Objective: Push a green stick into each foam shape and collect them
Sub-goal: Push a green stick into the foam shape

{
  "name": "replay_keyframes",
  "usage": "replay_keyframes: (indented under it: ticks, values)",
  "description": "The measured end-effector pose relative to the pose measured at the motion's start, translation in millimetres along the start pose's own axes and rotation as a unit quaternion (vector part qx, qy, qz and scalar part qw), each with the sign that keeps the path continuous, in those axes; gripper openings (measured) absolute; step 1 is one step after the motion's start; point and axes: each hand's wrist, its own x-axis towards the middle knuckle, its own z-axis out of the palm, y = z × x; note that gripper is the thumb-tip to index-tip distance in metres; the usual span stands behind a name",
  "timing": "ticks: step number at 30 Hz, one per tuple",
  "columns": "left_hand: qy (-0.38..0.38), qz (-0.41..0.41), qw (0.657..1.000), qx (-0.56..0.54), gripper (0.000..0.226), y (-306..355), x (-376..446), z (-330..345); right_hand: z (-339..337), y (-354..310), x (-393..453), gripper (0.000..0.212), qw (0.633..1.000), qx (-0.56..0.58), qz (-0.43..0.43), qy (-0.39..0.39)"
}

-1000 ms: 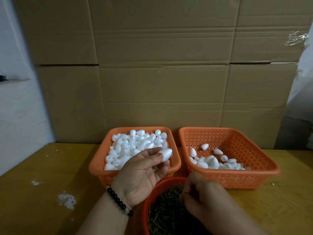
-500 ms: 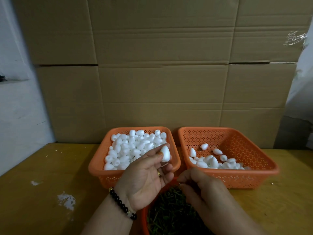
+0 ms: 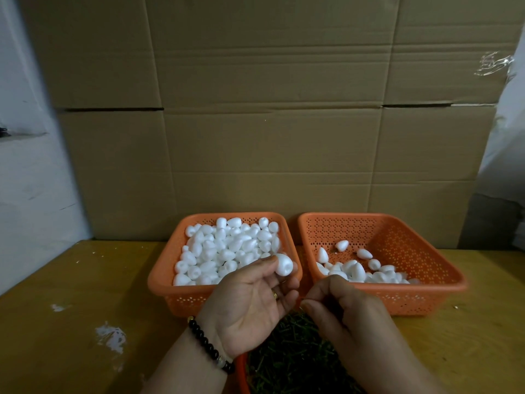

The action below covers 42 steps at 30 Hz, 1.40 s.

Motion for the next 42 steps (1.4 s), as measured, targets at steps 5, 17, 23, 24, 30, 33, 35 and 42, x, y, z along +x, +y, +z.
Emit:
replay_keyframes:
  ticks: [5,17,23,24,30,33,35,42]
  values:
    - [-0.005,-0.009,0.999,-0.034,0.035,-0.7,0.5,0.1,0.4,0.1,-0.9,0.016,0.999,0.012,-0.012,0.047]
    - [0.017,-0.044,0.992,-0.115,0.034,-4.2,3.6,0.8,0.0,-2.9,-1.1,0.020,0.996,0.002,-0.016,0.091]
    - [0.013,-0.057,0.987,-0.150,0.041,-5.0,3.7,0.3,-0.5,0.3,-0.2,0.031,0.993,0.009,-0.009,0.116]
    - [0.014,-0.053,0.988,-0.145,0.043,-5.3,3.7,0.1,-0.8,0.5,-0.2,0.032,0.993,0.007,-0.011,0.121]
    - [0.024,-0.026,0.995,-0.097,0.018,-8.4,1.4,2.9,-1.1,3.6,-0.3,0.022,0.991,0.022,-0.004,0.132]
    - [0.028,-0.023,0.994,-0.099,0.031,-10.5,0.3,4.9,-0.6,3.5,0.0,0.020,0.988,0.033,-0.005,0.151]
    - [0.028,-0.020,0.995,-0.094,0.036,-10.9,-0.2,6.1,-0.2,3.8,0.4,0.018,0.986,0.044,0.002,0.162]
    - [0.012,-0.005,0.996,-0.085,0.030,-12.9,-0.5,7.5,-0.2,3.6,1.1,0.016,0.988,0.052,0.021,0.142]
